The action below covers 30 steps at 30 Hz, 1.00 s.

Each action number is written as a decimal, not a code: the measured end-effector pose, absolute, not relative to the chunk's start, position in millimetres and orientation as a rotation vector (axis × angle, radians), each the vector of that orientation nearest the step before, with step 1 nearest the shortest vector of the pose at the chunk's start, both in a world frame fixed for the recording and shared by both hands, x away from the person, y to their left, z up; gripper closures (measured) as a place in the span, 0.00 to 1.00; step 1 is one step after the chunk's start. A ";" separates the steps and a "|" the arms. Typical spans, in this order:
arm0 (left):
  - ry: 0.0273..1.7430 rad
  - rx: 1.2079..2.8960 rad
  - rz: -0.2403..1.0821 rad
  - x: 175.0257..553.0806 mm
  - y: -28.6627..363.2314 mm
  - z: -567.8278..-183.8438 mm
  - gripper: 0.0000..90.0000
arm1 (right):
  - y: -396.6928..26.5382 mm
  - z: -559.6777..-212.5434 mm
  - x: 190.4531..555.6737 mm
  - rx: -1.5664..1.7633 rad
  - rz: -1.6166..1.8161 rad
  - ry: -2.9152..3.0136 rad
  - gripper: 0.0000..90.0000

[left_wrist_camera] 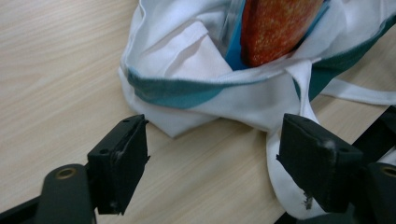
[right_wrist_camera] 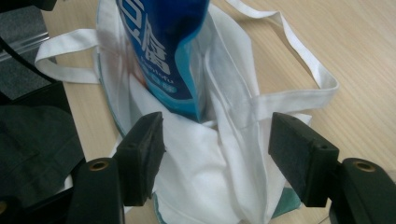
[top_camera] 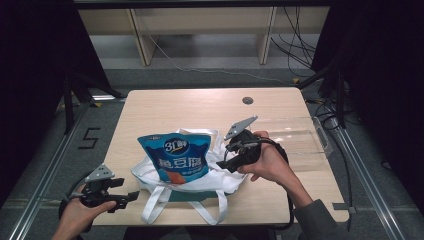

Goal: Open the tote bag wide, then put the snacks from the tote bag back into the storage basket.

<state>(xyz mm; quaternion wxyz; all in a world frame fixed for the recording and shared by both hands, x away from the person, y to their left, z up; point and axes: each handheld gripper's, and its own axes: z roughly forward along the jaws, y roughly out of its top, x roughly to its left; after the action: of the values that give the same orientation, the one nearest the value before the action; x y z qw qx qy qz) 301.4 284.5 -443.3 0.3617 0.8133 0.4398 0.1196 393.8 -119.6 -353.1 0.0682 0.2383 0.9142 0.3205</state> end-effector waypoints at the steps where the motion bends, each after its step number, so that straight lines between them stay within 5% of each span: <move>1: 1.122 2.095 0.319 299.7 284.8 -444.7 0.24 | -118.5 -350.4 395.3 0.706 0.957 2.755 0.38; 21: 1.113 2.138 0.340 293.3 285.5 -456.2 0.21 | -95.1 -295.7 404.3 0.512 0.938 2.795 0.28; 30: 1.090 2.209 0.354 294.2 287.1 -455.6 0.21 | -61.9 -268.5 407.1 0.373 0.896 2.800 0.32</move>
<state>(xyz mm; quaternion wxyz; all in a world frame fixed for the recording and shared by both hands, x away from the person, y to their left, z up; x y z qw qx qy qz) 294.2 287.1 -455.6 0.3207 0.8409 0.4147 0.1347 407.1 -61.9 -268.5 0.0891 0.1254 0.9410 0.3013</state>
